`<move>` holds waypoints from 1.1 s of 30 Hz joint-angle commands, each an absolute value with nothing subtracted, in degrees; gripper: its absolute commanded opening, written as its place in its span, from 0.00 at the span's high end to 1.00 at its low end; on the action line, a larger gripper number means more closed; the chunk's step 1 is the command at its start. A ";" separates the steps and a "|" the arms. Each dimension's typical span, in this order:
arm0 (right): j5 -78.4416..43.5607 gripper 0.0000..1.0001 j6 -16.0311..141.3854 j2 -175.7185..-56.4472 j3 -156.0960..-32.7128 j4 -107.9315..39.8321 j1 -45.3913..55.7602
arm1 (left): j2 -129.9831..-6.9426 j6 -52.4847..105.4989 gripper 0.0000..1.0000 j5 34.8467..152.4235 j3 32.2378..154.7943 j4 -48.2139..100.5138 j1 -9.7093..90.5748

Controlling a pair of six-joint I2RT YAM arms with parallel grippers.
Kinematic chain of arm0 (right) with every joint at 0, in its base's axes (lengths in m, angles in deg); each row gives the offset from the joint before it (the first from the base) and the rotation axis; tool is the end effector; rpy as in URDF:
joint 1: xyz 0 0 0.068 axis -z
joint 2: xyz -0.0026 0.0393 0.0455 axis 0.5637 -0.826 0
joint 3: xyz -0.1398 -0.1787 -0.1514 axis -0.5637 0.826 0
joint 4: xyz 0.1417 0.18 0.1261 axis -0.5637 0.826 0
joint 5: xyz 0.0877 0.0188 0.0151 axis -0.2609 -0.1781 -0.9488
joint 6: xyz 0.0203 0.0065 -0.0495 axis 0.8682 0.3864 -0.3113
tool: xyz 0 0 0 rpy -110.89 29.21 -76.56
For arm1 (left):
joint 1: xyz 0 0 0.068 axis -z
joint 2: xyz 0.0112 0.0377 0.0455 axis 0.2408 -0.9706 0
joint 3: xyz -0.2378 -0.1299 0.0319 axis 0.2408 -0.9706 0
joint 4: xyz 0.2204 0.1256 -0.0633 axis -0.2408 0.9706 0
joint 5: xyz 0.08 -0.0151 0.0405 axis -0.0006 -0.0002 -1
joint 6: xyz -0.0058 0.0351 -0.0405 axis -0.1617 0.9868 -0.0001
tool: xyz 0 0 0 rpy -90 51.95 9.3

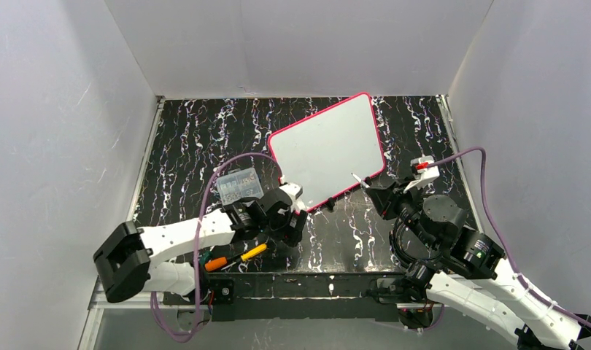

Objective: Write a sentence on the whiteboard
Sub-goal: Place the pen cap at the center of the board, then write a sentence on the whiteboard.

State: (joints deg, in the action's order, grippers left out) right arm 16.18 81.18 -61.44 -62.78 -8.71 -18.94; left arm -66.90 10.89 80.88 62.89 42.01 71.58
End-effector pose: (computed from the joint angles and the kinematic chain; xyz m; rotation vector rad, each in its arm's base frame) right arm 0.0747 0.0740 0.3468 -0.0819 1.7407 0.6295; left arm 0.1424 -0.2195 0.2081 0.6083 2.3830 -0.5983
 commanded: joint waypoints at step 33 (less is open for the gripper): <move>7.40 0.99 75.76 -66.75 -65.39 -18.40 -18.86 | -57.96 19.83 0.14 131.73 87.56 48.08 22.44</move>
